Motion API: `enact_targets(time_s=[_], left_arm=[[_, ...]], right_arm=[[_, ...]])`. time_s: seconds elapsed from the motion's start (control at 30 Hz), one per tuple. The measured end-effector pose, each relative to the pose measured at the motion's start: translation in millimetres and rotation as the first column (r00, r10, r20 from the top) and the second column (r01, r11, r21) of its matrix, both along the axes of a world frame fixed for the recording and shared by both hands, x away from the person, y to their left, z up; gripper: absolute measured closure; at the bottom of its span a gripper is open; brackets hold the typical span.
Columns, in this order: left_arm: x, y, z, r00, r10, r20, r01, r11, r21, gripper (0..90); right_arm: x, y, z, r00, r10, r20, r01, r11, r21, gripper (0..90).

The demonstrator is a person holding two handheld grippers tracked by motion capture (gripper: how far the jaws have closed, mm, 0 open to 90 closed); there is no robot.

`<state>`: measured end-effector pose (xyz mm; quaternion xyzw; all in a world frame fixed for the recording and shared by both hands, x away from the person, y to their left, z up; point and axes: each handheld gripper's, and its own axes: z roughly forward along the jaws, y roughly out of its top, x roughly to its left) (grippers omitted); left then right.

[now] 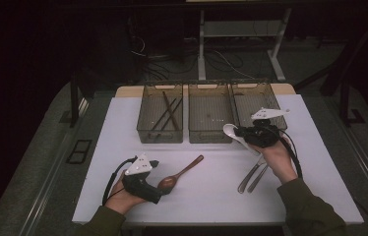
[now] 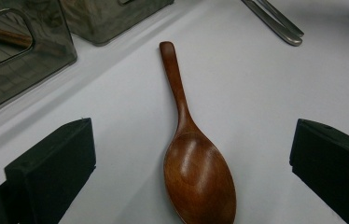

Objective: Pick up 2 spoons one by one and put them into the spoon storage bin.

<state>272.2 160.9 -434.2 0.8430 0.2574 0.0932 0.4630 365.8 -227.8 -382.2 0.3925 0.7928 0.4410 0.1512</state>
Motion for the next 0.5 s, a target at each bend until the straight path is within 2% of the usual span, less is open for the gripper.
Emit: enact_targets(time_s=[0.5], left_arm=[[0.0,-0.5,0.4,1.0000,-0.002,0.002,0.002,1.0000,-0.005,0.0]], right_arm=[[19.9,15.5,10.3,0.9991,-0.006,0.041,0.005,0.999,0.042,83.3]])
